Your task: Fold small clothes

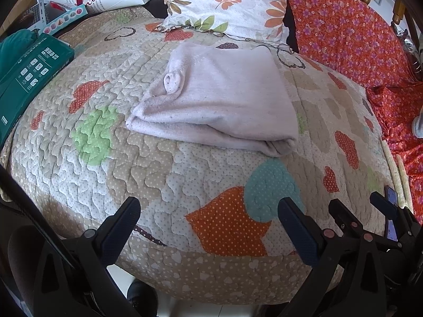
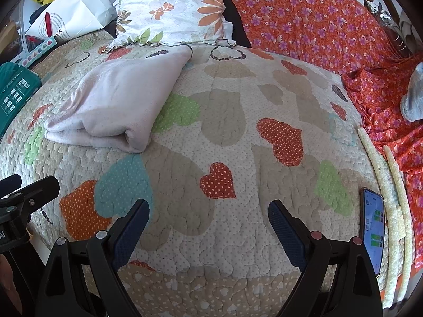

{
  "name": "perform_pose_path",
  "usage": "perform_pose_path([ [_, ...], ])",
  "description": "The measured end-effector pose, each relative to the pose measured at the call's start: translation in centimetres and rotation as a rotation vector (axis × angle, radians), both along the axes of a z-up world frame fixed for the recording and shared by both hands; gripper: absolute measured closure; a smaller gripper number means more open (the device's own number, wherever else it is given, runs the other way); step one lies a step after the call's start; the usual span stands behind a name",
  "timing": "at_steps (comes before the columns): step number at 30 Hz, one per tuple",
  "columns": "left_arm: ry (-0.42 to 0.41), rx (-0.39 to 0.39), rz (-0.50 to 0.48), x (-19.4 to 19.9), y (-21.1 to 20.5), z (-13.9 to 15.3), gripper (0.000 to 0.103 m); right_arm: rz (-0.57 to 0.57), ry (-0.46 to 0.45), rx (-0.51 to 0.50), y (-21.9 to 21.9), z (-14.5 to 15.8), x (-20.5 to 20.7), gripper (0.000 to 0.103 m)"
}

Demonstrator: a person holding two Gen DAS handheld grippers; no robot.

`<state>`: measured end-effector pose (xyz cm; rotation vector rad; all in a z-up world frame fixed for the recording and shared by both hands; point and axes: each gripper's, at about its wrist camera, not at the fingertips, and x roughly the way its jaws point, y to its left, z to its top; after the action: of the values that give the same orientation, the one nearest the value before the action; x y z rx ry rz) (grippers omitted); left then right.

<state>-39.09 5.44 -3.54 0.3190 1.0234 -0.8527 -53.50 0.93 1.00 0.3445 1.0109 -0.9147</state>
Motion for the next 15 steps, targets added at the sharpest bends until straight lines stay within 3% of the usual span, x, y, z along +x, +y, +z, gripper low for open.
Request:
perform_pose_path([
  [15,-0.005,-0.011,-0.013,-0.62,0.48,0.35,0.0,0.008,-0.001,-0.01,0.62,0.42,-0.02,0.009],
])
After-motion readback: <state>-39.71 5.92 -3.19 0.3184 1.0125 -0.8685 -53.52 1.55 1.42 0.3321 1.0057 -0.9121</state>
